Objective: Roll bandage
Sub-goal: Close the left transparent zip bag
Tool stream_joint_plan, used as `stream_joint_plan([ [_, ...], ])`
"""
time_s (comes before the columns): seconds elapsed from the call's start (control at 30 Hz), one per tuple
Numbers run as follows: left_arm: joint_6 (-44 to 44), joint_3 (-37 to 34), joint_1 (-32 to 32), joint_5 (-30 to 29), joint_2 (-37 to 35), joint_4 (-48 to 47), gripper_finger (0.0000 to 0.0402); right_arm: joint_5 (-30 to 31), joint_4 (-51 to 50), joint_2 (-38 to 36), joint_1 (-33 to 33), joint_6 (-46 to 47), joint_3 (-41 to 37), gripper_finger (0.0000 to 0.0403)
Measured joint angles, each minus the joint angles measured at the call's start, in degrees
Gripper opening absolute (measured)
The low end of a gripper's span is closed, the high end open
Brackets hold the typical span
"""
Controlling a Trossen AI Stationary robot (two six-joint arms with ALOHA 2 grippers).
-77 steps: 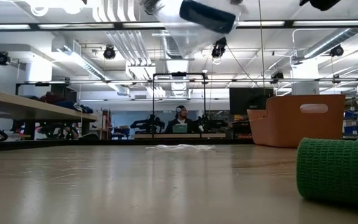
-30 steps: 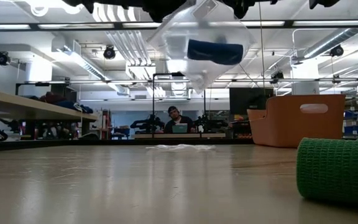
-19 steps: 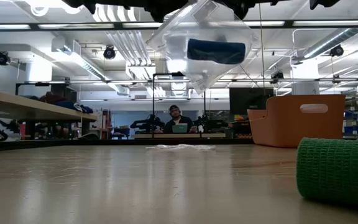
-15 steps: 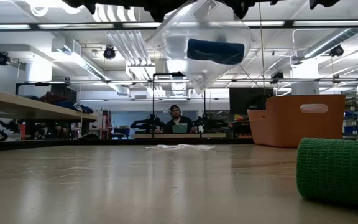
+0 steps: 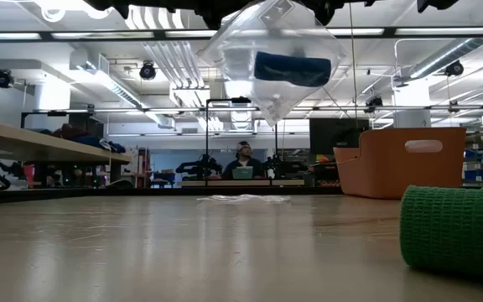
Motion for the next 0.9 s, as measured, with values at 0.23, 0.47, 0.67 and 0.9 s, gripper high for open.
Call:
stream_joint_plan([
  [0.23,0.04,0.00,0.00,-0.34,-0.10,-0.68,0.0022,-0.05,-0.91,-0.93,0.04,-0.12,-0.04,0.0000],
  [0.47,0.05,0.02,-0.02,-0.46,-0.35,-1.24,0.0024,-0.02,-4.65,-5.17,0.04,-0.70,-0.07,0.0000],
  [0.67,0.03,0.02,-0.02,-0.55,-0.37,-2.13,0.0022,0.05,-9.56,-10.11,0.04,-1.01,-0.07,0.0000],
  [0.9,0.03,0.02,-0.01,-0.55,-0.42,-3.13,0.0025,0.19,-15.12,-16.93,0.03,-1.53,-0.07,0.0000],
])
